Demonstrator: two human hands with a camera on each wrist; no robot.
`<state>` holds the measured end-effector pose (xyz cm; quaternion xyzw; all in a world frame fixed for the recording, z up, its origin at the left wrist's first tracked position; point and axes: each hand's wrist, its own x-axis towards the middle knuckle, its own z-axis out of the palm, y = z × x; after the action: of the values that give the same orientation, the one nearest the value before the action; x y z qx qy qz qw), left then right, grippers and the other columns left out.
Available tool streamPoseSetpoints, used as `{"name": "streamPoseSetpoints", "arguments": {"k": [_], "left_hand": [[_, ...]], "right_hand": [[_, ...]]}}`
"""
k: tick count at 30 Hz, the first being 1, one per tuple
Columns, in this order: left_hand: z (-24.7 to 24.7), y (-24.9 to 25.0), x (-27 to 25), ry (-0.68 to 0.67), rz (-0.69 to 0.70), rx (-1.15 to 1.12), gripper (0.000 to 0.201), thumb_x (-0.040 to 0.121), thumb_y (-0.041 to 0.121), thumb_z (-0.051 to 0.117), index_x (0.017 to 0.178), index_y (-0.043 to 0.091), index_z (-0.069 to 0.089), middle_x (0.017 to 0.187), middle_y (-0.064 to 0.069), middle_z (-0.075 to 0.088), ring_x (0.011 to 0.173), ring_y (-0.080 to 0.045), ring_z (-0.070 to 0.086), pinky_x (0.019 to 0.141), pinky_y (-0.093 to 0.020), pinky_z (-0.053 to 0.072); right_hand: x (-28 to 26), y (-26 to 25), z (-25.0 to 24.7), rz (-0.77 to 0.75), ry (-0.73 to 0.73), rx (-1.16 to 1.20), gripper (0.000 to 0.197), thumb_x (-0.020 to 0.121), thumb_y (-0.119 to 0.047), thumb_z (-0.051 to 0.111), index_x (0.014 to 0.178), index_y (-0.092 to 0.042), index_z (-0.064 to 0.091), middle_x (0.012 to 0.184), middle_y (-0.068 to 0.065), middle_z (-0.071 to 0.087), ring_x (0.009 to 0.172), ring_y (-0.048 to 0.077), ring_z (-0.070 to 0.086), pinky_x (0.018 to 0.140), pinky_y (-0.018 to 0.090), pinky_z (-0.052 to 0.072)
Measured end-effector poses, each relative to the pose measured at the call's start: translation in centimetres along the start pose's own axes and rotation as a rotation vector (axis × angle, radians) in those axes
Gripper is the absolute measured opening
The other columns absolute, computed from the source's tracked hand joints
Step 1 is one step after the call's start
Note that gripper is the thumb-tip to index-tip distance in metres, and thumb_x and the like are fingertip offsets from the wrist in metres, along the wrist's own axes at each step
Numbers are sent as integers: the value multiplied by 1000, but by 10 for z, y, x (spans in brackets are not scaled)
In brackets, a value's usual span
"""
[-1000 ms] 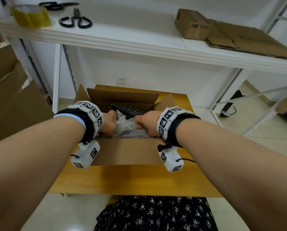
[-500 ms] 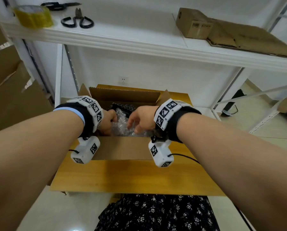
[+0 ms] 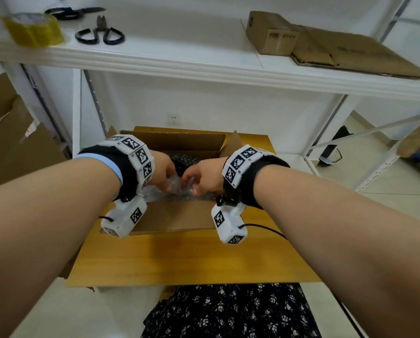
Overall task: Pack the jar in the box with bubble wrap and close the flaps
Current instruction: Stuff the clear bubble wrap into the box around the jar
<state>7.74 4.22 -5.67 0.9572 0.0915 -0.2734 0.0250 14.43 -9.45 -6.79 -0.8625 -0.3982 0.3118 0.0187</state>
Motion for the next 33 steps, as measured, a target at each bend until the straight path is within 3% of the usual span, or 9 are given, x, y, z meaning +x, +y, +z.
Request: {"name": "streamPoseSetpoints", "arguments": {"k": [4, 7, 12, 16, 19, 22, 25, 28, 33], "left_hand": [[-3, 5, 4, 2, -11, 28, 35, 97, 22, 53, 131, 12, 56, 123, -9, 63, 99, -25, 65, 76, -24, 55], [-5, 6, 8, 14, 0, 54, 34, 99, 16, 46, 132, 12, 54, 122, -10, 62, 67, -15, 58, 46, -10, 45], [4, 12, 14, 42, 20, 158, 35, 100, 17, 39, 133, 11, 50, 120, -10, 59, 63, -14, 49, 42, -14, 40], [6, 9, 10, 81, 13, 154, 34, 100, 20, 43, 130, 9, 53, 127, -11, 59, 85, -21, 61, 64, -25, 45], [1, 8, 9, 73, 14, 137, 32, 97, 18, 50, 128, 14, 53, 122, -10, 60, 68, -14, 54, 55, -17, 44], [-7, 0, 8, 277, 42, 157, 25, 82, 29, 68, 102, 24, 53, 99, -1, 64, 78, -17, 60, 72, -31, 55], [-14, -6, 3, 418, 6, 225, 60, 65, 45, 80, 102, 23, 38, 98, 0, 50, 81, -21, 59, 61, -34, 53], [-18, -5, 3, 366, -22, 204, 70, 63, 46, 81, 116, 24, 41, 111, -5, 46, 91, -25, 58, 73, -37, 55], [-9, -5, 18, 232, -63, 17, 41, 79, 31, 74, 117, 22, 64, 108, 1, 65, 98, -20, 63, 87, -34, 54]], "right_hand": [[-2, 11, 1, -1, 64, 86, 50, 94, -21, 59, 138, -41, 48, 117, -6, 56, 82, 10, 59, 70, 28, 56], [-2, 18, 5, 46, 67, 153, 63, 94, -19, 59, 146, -45, 36, 127, -2, 55, 88, 16, 61, 77, 33, 58], [0, 12, 2, 70, 32, 132, 65, 92, -9, 60, 148, -36, 38, 133, 3, 58, 104, 26, 65, 89, 43, 57], [-4, 6, -10, 12, 273, 190, 56, 90, -10, 67, 139, -27, 48, 101, 3, 64, 80, 25, 72, 71, 43, 62], [-3, 7, -5, 28, 288, 70, 82, 82, -27, 78, 148, -33, 29, 121, 5, 61, 96, 24, 67, 81, 41, 60], [7, 11, 10, 76, 275, -7, 88, 78, -37, 78, 149, -32, 27, 132, 5, 59, 107, 27, 64, 90, 42, 55], [12, 12, 12, 84, 290, -17, 79, 81, -35, 76, 145, -29, 29, 127, 7, 62, 101, 27, 65, 88, 43, 56], [14, 12, 9, 88, 282, -40, 74, 84, -37, 73, 144, -28, 31, 128, 7, 61, 103, 27, 65, 87, 42, 55], [20, 15, 12, 79, 310, -63, 58, 88, -46, 65, 136, -27, 38, 113, 6, 66, 91, 24, 66, 83, 41, 56]]}}
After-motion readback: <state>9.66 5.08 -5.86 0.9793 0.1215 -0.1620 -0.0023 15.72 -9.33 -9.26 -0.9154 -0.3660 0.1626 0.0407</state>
